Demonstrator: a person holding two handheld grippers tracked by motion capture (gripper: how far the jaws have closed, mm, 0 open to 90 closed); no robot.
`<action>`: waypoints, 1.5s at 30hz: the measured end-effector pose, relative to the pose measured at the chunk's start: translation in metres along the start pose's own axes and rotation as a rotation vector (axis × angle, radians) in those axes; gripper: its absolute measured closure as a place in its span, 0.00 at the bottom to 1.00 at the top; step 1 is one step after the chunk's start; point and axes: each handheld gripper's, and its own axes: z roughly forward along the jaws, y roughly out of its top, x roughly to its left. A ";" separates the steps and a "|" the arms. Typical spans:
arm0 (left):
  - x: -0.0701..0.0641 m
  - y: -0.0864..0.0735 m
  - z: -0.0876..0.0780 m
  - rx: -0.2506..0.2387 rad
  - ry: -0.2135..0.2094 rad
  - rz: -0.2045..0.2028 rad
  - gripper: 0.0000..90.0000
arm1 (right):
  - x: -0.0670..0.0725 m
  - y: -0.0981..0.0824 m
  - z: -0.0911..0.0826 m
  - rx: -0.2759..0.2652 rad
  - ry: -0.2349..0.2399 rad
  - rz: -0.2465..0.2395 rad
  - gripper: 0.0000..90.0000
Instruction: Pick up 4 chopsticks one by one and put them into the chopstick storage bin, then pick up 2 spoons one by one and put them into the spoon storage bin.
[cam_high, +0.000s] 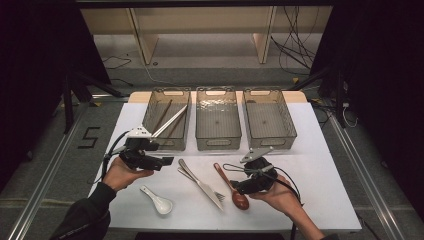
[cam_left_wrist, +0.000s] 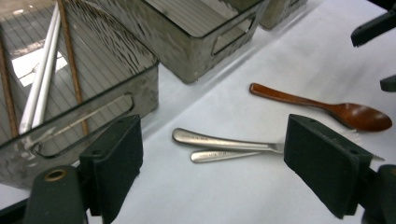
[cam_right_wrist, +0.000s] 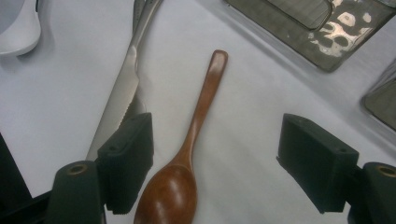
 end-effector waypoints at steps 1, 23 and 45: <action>-0.001 -0.001 0.000 -0.003 0.000 -0.002 0.22 | 0.000 0.000 0.001 0.002 0.002 0.002 0.31; -0.029 -0.026 -0.006 0.016 -0.015 0.052 0.20 | 0.002 0.004 0.024 0.100 -0.005 -0.009 0.31; -0.037 -0.036 -0.013 0.025 -0.020 0.072 0.18 | 0.002 0.014 0.042 0.189 0.003 -0.026 0.37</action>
